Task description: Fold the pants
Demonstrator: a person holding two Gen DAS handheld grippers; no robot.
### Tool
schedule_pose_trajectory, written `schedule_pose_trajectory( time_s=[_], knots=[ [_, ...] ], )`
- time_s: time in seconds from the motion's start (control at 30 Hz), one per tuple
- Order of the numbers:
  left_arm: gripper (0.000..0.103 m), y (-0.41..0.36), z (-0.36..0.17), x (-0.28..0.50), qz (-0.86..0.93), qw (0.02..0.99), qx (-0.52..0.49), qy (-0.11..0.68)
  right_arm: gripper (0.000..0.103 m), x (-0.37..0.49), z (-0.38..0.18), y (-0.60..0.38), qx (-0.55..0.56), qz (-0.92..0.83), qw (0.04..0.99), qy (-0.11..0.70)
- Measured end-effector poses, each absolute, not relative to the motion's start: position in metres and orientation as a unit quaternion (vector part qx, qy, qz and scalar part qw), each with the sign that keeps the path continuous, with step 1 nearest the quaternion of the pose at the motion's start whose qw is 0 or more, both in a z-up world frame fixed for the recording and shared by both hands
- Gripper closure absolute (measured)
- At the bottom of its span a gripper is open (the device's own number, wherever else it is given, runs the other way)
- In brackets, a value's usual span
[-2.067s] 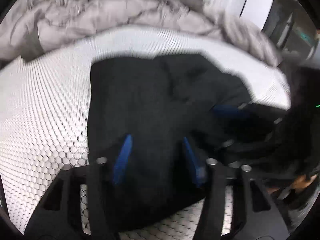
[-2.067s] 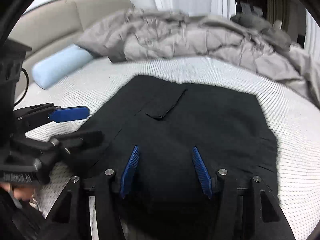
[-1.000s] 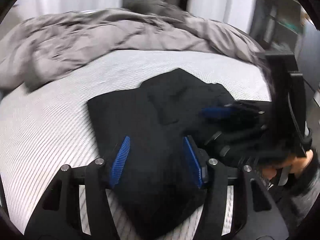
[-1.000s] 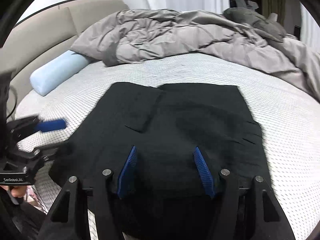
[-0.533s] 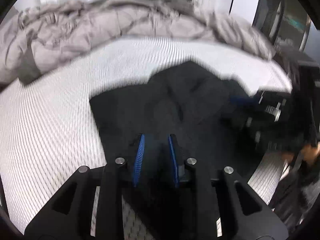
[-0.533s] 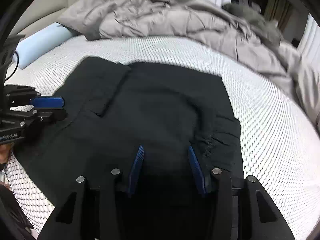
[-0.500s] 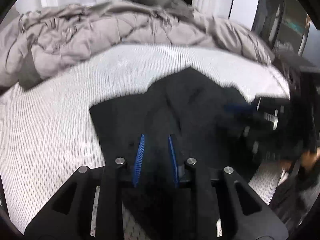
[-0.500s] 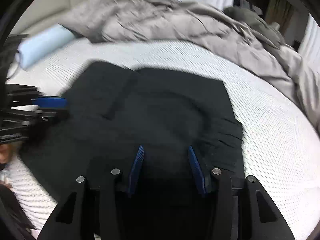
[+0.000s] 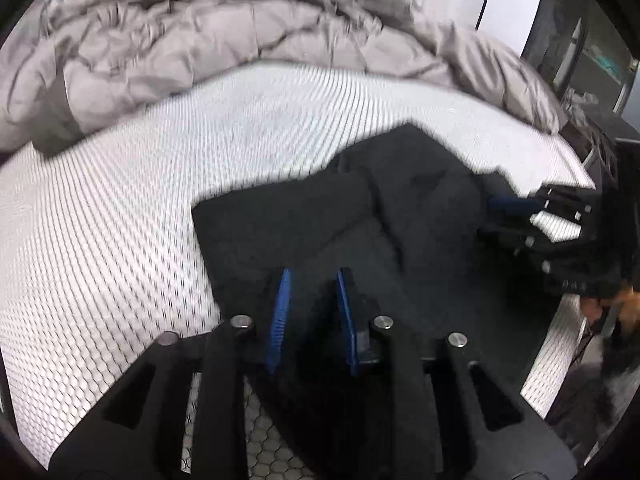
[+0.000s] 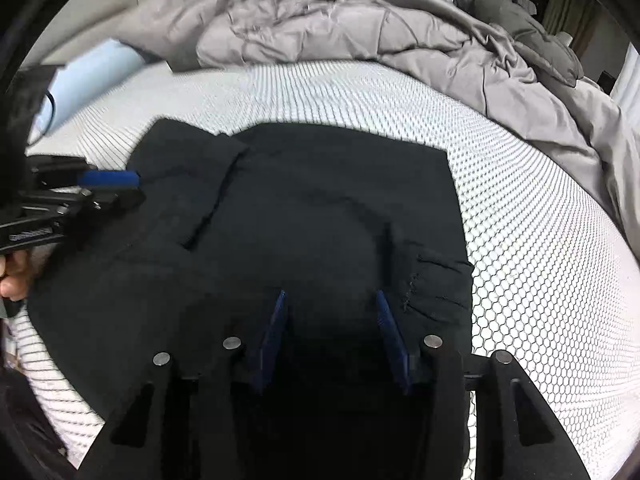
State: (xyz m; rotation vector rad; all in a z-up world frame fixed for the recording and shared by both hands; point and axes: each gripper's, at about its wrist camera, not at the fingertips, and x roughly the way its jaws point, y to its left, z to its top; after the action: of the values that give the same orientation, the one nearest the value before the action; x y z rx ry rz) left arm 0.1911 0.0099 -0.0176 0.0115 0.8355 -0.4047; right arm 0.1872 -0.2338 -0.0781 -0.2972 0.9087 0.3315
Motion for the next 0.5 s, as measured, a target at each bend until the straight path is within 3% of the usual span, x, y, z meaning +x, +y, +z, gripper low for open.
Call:
schedule_pose_trajectory(
  time_s=[0.13,0.27,0.4,0.5],
  knots=[
    [0.082,0.01,-0.016,0.203,-0.164,0.899,-0.026,0.405,0.054,0.195,-0.063,-0.218,-0.093,0.174,0.892,0.407],
    [0.082,0.008,-0.027,0.222,-0.157,0.896,-0.042,0.413,0.053,0.222,-0.078,-0.197,-0.087,0.159,0.885,0.429],
    [0.082,0.014,-0.041,0.232,-0.159,0.891,-0.037,0.423,0.043,0.235,-0.097,-0.186,-0.152,0.127,0.874,0.444],
    [0.082,0.016,-0.039,0.224,-0.133,0.895,-0.015,0.426,0.045,0.229,-0.095,-0.216,-0.155,0.094,0.872,0.454]
  ],
)
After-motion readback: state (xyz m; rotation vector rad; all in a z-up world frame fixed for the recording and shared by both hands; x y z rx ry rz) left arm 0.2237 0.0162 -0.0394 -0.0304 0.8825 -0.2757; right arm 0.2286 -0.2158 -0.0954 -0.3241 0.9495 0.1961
